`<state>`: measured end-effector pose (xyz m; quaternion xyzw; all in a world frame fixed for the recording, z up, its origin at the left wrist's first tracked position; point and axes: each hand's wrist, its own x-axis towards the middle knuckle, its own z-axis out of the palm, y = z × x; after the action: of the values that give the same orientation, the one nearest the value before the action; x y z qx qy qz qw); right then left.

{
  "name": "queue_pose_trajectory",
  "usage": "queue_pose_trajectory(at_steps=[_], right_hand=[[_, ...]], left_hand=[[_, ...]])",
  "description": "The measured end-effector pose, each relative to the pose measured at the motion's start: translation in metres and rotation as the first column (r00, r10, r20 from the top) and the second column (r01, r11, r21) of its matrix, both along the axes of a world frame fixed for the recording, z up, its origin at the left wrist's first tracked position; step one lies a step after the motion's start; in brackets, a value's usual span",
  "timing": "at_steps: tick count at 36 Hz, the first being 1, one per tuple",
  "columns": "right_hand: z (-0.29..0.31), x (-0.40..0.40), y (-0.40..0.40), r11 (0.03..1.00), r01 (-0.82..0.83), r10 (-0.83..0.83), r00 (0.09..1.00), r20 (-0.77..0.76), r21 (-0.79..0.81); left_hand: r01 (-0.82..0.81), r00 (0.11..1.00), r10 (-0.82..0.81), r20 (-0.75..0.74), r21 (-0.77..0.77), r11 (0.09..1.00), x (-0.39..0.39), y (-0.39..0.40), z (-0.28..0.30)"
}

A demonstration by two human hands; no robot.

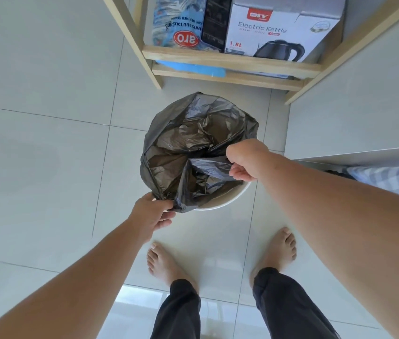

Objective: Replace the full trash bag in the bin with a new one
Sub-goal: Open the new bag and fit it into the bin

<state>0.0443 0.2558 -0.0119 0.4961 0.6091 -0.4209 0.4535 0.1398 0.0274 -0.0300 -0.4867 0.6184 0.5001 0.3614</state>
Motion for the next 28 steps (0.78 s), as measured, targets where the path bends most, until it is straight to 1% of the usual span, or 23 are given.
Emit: queue_pose_trajectory(at_steps=[3,4,5,6,8,11,14,18,22,24,28], right_hand=[[0.005,-0.001,-0.004,1.000,0.021,-0.021,0.998,-0.057,0.004],[0.004,-0.001,-0.004,0.999,0.053,-0.053,0.996,-0.073,0.004],[0.003,-0.002,-0.005,0.995,0.096,-0.094,0.992,-0.090,0.019],[0.002,-0.002,-0.006,0.994,0.099,-0.092,0.989,-0.112,0.056],[-0.001,-0.004,-0.006,0.993,0.039,-0.024,0.990,-0.138,0.108],[-0.007,-0.004,-0.006,0.999,0.022,-0.021,1.000,-0.022,0.040],[-0.012,-0.001,-0.012,0.994,-0.101,0.099,0.994,0.044,0.039],[-0.011,0.004,-0.016,0.992,-0.123,0.123,0.992,0.020,0.020],[-0.008,0.010,0.003,0.991,-0.132,0.131,0.991,-0.037,-0.022],[-0.002,0.018,0.018,0.981,-0.191,0.190,0.981,-0.046,-0.025],[-0.001,0.046,0.049,0.940,-0.332,0.330,0.943,-0.038,-0.083]], left_hand=[[-0.006,1.000,0.005,-0.016,-0.029,1.000,0.001,0.000,0.000],[-0.016,1.000,0.015,-0.018,-0.030,0.999,0.003,0.001,-0.001],[-0.026,0.999,0.026,-0.020,-0.035,0.999,0.003,0.001,-0.001],[-0.033,0.999,0.032,-0.021,-0.040,0.999,0.003,0.001,-0.002],[-0.031,0.999,0.030,-0.026,-0.037,0.999,0.005,0.000,-0.003],[-0.006,0.999,0.006,-0.042,-0.005,1.000,0.007,0.000,-0.002],[0.014,0.999,-0.014,-0.050,0.008,1.000,0.007,-0.003,-0.003],[-0.023,0.998,0.024,-0.060,0.025,0.999,0.007,-0.008,-0.008],[-0.124,0.991,0.127,-0.036,0.074,0.989,0.006,-0.010,-0.015],[-0.167,0.985,0.170,-0.024,0.095,0.981,0.007,-0.009,-0.019],[-0.202,0.978,0.208,-0.027,0.135,0.970,0.013,-0.006,-0.024]])
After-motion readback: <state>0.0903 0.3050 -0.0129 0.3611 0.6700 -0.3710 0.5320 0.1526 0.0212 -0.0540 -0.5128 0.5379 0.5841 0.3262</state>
